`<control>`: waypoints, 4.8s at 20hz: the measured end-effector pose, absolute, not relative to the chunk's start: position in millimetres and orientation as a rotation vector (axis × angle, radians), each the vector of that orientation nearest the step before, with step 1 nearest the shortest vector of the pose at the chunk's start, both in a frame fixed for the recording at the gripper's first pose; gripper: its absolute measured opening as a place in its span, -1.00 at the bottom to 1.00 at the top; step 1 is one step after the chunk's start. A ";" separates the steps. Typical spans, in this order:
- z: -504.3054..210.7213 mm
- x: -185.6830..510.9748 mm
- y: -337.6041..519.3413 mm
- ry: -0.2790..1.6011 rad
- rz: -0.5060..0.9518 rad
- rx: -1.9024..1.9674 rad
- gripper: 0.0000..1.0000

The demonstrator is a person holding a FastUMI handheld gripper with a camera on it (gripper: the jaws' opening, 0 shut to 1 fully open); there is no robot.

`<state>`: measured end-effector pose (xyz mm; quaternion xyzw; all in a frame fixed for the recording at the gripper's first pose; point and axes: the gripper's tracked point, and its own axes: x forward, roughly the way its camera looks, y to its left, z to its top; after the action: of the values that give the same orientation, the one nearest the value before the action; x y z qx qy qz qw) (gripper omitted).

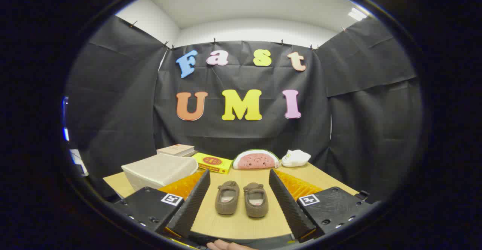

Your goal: Open the storage box then place both shoes into the box .Put the left shoe in first, then the right shoe, with the right side of both shoes facing outward in a uniform manner.

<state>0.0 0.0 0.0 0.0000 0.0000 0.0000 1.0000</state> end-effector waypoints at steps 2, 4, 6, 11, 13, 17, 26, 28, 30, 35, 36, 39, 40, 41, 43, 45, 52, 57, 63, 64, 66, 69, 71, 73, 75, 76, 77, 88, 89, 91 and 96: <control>-0.4 1.7 -2.0 -0.007 -0.008 0.007 0.91; -5.0 2.3 -1.5 -0.001 -0.006 0.021 0.91; -9.1 3.9 -2.3 0.005 -0.005 0.022 0.91; -15.1 14.1 -13.3 0.010 -0.030 0.058 0.91; -18.6 17.7 -16.5 0.021 -0.033 0.060 0.90; -19.5 26.4 -20.2 0.020 -0.035 0.047 0.89; -22.0 113.8 28.7 0.094 0.182 0.126 0.90; -30.4 144.1 46.8 0.143 0.250 0.169 0.91; -39.0 175.6 59.9 0.198 0.288 0.196 0.91; -72.2 220.5 127.0 0.356 0.483 0.313 0.90; -78.9 225.8 140.6 0.389 0.521 0.342 0.91; -96.4 233.7 178.4 0.477 0.653 0.435 0.90; -104.1 236.2 185.3 0.508 0.673 0.458 0.91; -108.4 239.5 187.3 0.531 0.685 0.480 0.91; -112.1 241.1 192.5 0.563 0.716 0.552 0.91; -117.5 243.2 201.5 0.610 0.753 0.627 0.90; -122.9 235.3 215.1 0.758 0.784 0.814 0.58; -108.3 229.2 201.3 0.761 0.734 0.751 0.01; -78.5 217.9 208.3 0.762 0.630 0.615 -0.76; -65.2 214.8 211.8 0.749 0.630 0.604 -0.76; -37.5 209.6 219.1 0.719 0.623 0.584 -0.77; 5.9 203.4 239.2 0.662 0.616 0.524 -0.76; 28.3 197.5 261.0 0.634 0.625 0.481 -0.76; 41.3 198.1 283.2 0.625 0.598 0.462 -0.81; 62.2 196.9 304.5 0.624 0.598 0.457 -0.91; 68.9 198.3 315.9 0.618 0.597 0.449 -0.90; 74.9 198.7 329.3 0.617 0.605 0.445 -0.90; 92.7 196.4 462.8 0.565 0.708 0.349 -0.31; 94.5 191.6 471.5 0.557 0.721 0.335 -0.07; 98.3 188.4 477.8 0.532 0.721 0.311 0.40; 102.3 180.6 458.2 0.487 0.682 0.273 0.90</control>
<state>180.6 458.2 102.3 0.1323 0.2358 0.3299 0.9045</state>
